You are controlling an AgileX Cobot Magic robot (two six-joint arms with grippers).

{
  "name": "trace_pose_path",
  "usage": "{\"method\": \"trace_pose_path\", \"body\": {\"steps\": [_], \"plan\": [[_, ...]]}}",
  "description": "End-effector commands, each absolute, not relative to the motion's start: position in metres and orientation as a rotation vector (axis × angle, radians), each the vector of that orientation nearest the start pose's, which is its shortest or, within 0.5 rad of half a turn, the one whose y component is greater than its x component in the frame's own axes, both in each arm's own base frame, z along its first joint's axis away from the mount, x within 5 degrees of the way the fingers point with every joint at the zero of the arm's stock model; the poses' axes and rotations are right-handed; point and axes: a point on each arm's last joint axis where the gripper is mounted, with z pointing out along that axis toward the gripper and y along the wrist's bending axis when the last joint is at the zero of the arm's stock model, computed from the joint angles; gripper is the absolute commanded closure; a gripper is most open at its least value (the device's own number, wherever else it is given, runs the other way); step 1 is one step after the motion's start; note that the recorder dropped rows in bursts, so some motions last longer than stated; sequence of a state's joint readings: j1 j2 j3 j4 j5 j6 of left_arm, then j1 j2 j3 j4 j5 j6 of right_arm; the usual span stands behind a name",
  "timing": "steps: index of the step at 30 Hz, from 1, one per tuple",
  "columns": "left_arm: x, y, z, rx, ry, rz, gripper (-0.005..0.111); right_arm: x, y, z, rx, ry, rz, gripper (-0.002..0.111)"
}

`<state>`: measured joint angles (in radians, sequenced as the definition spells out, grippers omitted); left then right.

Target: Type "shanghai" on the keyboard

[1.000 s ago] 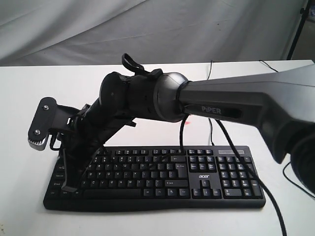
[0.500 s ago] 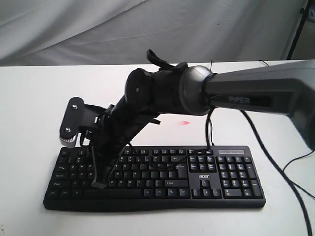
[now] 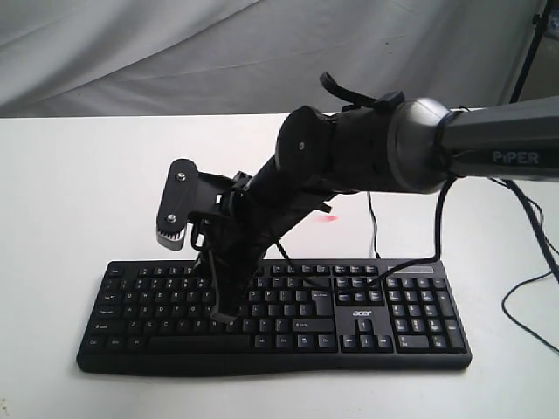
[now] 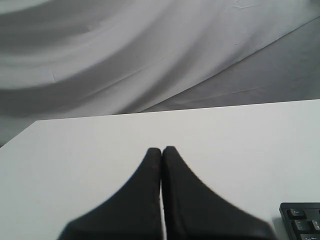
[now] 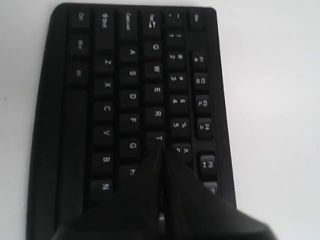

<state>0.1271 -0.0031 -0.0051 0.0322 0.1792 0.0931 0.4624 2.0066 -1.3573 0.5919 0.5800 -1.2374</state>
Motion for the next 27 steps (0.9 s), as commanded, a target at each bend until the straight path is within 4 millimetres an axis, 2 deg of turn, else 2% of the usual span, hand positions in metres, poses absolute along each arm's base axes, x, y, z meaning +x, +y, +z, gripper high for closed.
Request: {"method": "trace_pose_path", "body": {"steps": [1,8,20,27], "plan": [[0.056,0.007,0.197,-0.006,1.661,0.19,0.106,0.364,0.194,0.168,-1.518,2.125,0.316,0.108],[0.056,0.007,0.197,-0.006,1.661,0.19,0.106,0.364,0.186,0.162,-1.504,2.094,0.374,0.108],[0.056,0.007,0.197,-0.006,1.661,0.19,0.106,0.363,0.187,0.161,-1.505,2.054,0.401,0.108],[0.056,0.007,0.197,-0.006,1.661,0.19,0.106,0.367,0.186,0.141,-1.512,2.092,0.381,0.108]]}}
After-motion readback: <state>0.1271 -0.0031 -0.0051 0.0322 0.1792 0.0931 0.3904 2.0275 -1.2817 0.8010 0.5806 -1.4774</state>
